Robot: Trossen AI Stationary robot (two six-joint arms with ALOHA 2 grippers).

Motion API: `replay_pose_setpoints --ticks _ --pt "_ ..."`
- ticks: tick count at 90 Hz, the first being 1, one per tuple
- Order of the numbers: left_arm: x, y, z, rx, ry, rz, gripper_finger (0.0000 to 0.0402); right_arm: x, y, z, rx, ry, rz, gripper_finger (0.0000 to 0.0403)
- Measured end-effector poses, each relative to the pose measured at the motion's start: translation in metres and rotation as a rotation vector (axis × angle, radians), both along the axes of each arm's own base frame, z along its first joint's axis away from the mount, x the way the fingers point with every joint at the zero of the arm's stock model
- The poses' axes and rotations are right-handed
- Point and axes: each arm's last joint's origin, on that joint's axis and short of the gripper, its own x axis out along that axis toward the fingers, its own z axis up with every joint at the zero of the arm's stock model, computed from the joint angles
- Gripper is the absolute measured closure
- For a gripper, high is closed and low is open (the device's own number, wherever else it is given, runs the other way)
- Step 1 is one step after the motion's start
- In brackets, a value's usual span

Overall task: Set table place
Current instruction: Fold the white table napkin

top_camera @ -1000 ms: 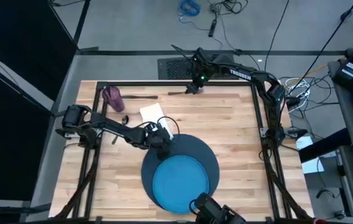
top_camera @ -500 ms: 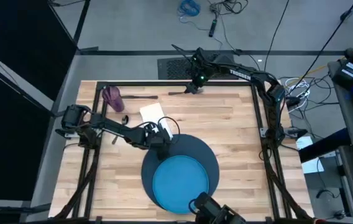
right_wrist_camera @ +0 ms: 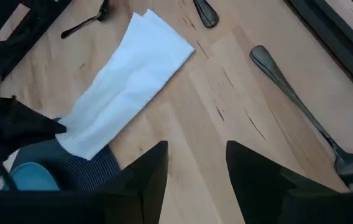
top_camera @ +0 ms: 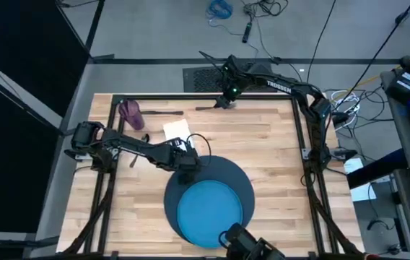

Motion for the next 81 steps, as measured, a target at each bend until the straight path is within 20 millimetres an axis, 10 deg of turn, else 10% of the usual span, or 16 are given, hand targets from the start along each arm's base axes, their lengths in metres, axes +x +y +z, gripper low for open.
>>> replay_pose_setpoints --ticks 81 --pt "-0.015 -0.009 -0.005 -0.221 0.179 -0.047 0.0402 0.001 0.001 0.000 0.001 0.000 0.003 0.0255"
